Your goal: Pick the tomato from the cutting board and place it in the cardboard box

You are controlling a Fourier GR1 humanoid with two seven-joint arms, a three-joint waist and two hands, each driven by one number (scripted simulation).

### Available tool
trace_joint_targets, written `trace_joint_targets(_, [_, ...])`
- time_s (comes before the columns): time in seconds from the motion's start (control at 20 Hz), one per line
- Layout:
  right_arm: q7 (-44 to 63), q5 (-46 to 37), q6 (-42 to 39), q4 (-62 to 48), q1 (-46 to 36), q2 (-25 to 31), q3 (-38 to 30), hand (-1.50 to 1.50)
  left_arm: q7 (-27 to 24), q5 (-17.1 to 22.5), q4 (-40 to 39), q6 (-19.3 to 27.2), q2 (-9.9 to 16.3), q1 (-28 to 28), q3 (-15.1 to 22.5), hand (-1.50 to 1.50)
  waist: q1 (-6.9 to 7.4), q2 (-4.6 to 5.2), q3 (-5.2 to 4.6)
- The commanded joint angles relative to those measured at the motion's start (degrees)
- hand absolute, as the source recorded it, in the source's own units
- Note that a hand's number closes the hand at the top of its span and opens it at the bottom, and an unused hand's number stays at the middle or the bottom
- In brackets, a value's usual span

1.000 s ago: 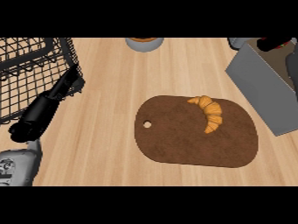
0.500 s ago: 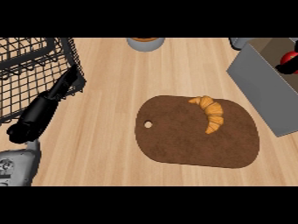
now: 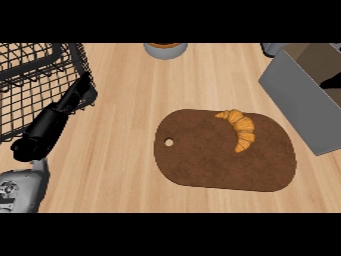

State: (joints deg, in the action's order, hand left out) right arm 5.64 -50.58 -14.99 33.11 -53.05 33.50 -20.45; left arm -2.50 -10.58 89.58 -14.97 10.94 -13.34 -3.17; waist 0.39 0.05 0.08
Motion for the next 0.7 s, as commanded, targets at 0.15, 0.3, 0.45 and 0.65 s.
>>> trace_joint_targets(0.15, [-5.54,17.98,12.2,3.66,-2.6,-3.81,-18.91,-1.5,0.35,0.28,0.86,-0.09,-0.08,1.08,-0.11,0.0,-0.64,-0.35,0.23])
trace_joint_targets(0.3, [-5.54,24.73,13.43,3.56,-2.53,-3.8,-25.87,-1.5,-2.8,-0.08,-1.64,-0.07,0.74,1.9,-1.03,0.0,-1.12,-0.03,0.02])
trace_joint_targets(0.45, [-6.25,27.53,14.73,2.17,-0.55,-0.13,-29.59,-1.5,0.93,2.05,1.79,-2.02,1.7,0.85,-1.68,0.0,-0.03,-0.01,0.04])
trace_joint_targets(0.65, [-12.94,30.86,15.63,2.33,6.1,-0.34,-31.31,-1.5,-0.29,1.57,1.21,-1.48,0.88,1.31,-1.33,0.0,-0.35,0.05,-0.04])
